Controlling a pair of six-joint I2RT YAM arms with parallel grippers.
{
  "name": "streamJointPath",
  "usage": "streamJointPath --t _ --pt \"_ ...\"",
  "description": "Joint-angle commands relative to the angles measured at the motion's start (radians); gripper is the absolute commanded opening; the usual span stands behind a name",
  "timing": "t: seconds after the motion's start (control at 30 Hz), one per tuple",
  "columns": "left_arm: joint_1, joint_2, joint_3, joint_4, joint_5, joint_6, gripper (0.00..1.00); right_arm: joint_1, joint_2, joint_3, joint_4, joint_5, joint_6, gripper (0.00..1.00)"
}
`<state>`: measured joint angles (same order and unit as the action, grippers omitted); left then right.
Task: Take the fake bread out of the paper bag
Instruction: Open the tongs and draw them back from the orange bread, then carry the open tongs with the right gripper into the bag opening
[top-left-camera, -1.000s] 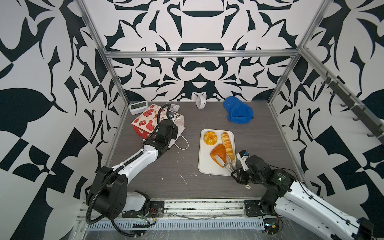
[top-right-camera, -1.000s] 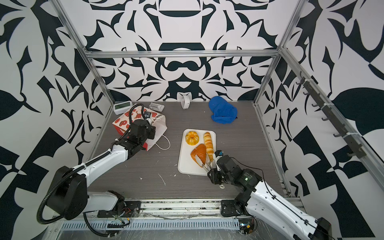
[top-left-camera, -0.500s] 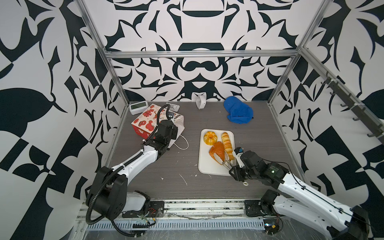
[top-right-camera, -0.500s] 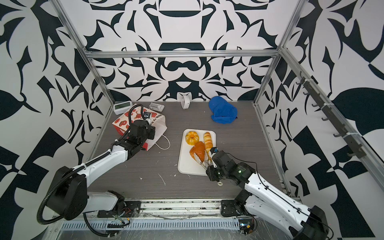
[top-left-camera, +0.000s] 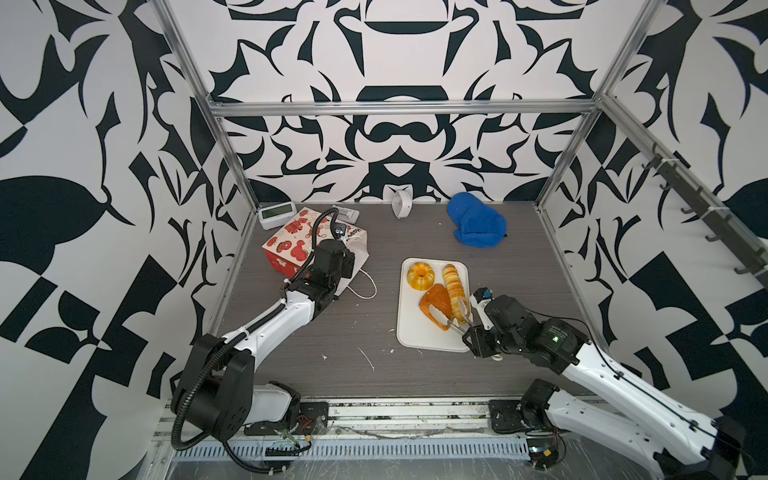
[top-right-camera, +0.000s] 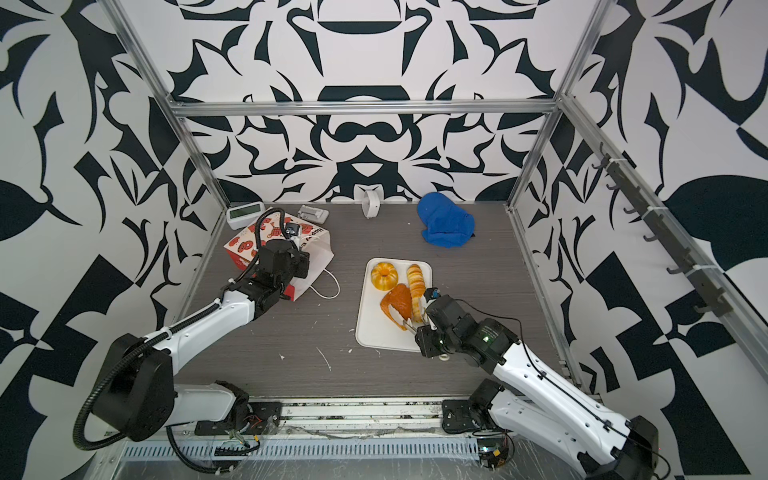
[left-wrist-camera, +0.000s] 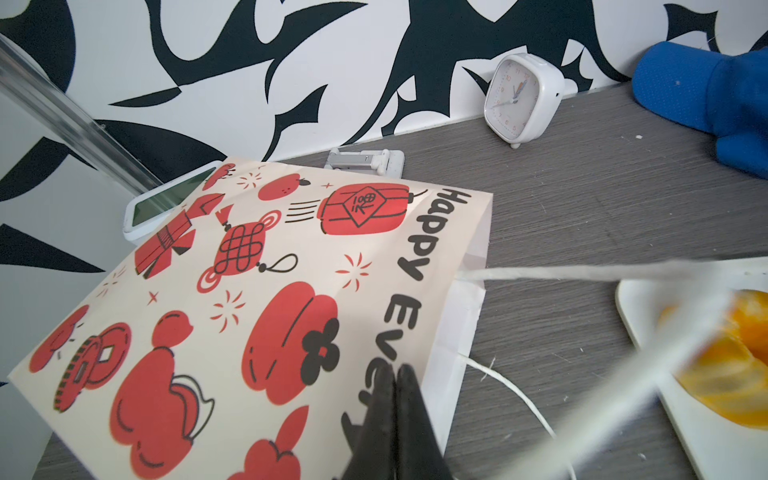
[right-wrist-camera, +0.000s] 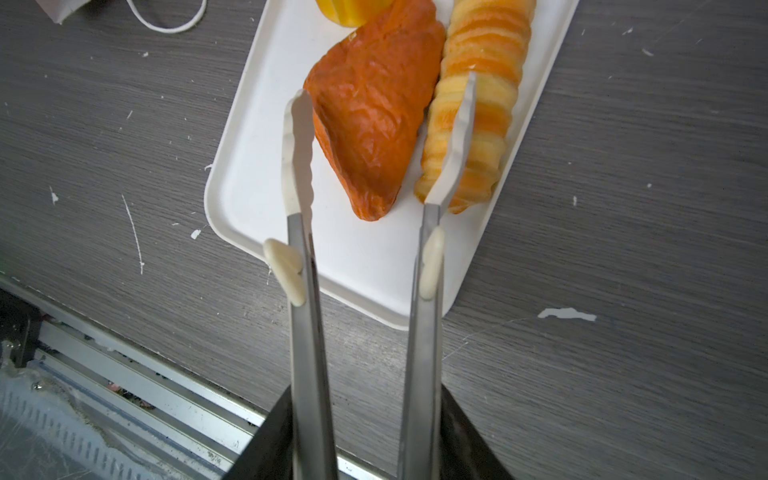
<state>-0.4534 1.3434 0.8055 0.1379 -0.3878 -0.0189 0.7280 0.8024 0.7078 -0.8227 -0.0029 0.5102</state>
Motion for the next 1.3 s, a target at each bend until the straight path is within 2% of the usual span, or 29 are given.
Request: streamJointPath --t 0.0,0.23,0.43,0.5,0.73,0.93,1.03,1.27 --pt "0.004 -0.008 -0.022 0.025 0.01 -0.019 0.0 0.001 -0.041 0.051 0.004 0.04 -0.017 0.5" --pt "0.005 -0.007 -0.019 0.024 0.015 -0.02 0.0 0.002 -0.078 0.05 0.128 -0.034 -0.042 0.49" --pt "0.005 -0.019 -0.005 -0.002 0.024 -0.012 0.0 0.002 -0.011 0.033 0.345 -0.189 -0.061 0.48" --pt "0.004 -0.032 -0.004 -0.01 0.029 -0.012 0.0 0.009 0.061 0.034 0.456 -0.246 -0.066 0.47" --pt "0.005 -0.112 -0.011 -0.048 0.028 -0.007 0.0 0.034 0.346 0.119 0.743 -0.314 -0.157 0.45" --pt "0.005 -0.136 -0.006 -0.081 0.014 0.014 0.0 0.039 0.655 0.268 0.976 -0.394 -0.149 0.42" --pt "0.008 -0.133 -0.015 -0.083 0.01 0.014 0.0 0.042 0.753 0.349 1.029 -0.416 -0.148 0.41" --pt "0.01 -0.121 -0.012 -0.092 0.008 -0.002 0.0 0.052 0.908 0.499 1.032 -0.493 -0.131 0.38"
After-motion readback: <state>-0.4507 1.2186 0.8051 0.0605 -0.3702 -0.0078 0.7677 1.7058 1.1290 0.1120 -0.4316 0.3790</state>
